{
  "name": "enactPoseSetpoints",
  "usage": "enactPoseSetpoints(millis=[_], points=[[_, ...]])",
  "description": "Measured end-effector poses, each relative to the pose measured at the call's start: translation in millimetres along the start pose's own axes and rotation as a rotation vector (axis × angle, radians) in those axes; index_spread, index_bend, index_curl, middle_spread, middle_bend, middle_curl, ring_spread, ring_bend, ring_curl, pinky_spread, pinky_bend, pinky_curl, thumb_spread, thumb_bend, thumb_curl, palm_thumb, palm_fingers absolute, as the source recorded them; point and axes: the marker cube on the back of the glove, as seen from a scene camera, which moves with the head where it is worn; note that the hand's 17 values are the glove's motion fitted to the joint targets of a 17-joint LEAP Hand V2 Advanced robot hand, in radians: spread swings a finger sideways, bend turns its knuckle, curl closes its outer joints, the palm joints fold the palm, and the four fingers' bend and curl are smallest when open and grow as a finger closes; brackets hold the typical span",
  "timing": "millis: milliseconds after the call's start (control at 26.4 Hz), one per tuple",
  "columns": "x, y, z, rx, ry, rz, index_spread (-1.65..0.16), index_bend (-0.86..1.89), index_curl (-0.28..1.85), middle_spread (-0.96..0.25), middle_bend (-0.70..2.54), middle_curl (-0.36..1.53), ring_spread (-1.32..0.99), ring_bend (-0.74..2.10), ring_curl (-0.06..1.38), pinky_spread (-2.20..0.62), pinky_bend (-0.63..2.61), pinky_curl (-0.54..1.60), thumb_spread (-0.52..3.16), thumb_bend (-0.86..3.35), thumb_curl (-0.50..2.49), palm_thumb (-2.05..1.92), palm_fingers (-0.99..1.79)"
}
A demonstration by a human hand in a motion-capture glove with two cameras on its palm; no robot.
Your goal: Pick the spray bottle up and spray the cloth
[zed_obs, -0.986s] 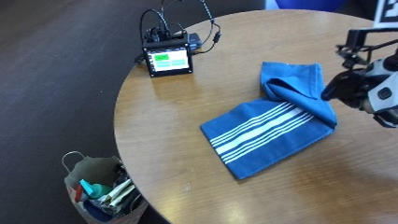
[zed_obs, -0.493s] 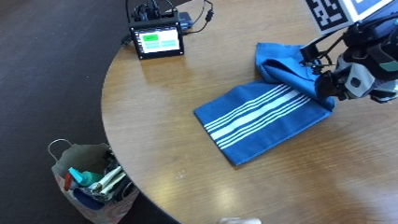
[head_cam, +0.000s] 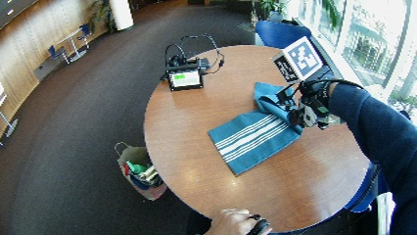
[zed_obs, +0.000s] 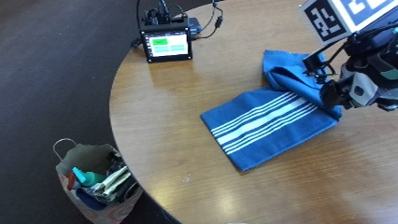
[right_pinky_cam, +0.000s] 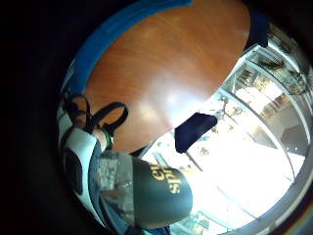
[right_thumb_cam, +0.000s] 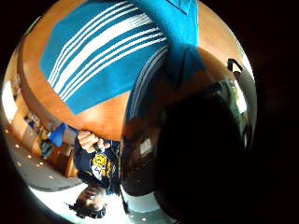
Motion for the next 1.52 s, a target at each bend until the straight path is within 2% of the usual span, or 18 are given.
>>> enactPoseSetpoints(millis=[341,531,683,986,1138,1251,1365,1517], points=[[11,2,26,-0.020,-0.036,0.010,-0.26,0.25,0.54,-0.18,0.64,0.49,-0.24,0.67,0.43,-0.28,0.42,0.37,0.91,-0.02,0.65,0.83,1.40],[15,14,27,0.054,-0.187,-0.060,-0.26,0.25,0.55,-0.18,0.64,0.49,-0.24,0.67,0.43,-0.28,0.42,0.37,0.92,-0.02,0.64,0.83,1.40],[16,33,7,0.199,-0.382,-0.156,-0.26,0.24,0.55,-0.18,0.64,0.48,-0.24,0.67,0.43,-0.28,0.42,0.37,0.93,-0.02,0.64,0.84,1.40],[-7,75,-64,0.613,-0.810,-0.513,-0.26,0.24,0.56,-0.18,0.64,0.48,-0.24,0.66,0.43,-0.28,0.41,0.38,0.94,-0.02,0.64,0.84,1.40],[-20,67,-82,0.925,-1.094,-0.614,-0.26,0.24,0.56,-0.17,0.64,0.48,-0.24,0.66,0.42,-0.28,0.42,0.38,0.92,-0.02,0.64,0.86,1.40],[-42,46,-92,1.086,-1.290,-0.626,-0.27,0.23,0.56,-0.17,0.64,0.48,-0.23,0.66,0.42,-0.27,0.42,0.38,0.91,-0.02,0.64,0.86,1.39],[-75,25,-108,1.165,-1.381,-0.633,-0.27,0.23,0.57,-0.17,0.63,0.48,-0.23,0.66,0.42,-0.27,0.42,0.38,0.90,-0.02,0.64,0.86,1.39],[-122,10,-131,1.180,-1.378,-0.703,-0.27,0.23,0.57,-0.17,0.63,0.48,-0.23,0.65,0.42,-0.27,0.42,0.38,0.89,-0.03,0.64,0.86,1.39]])
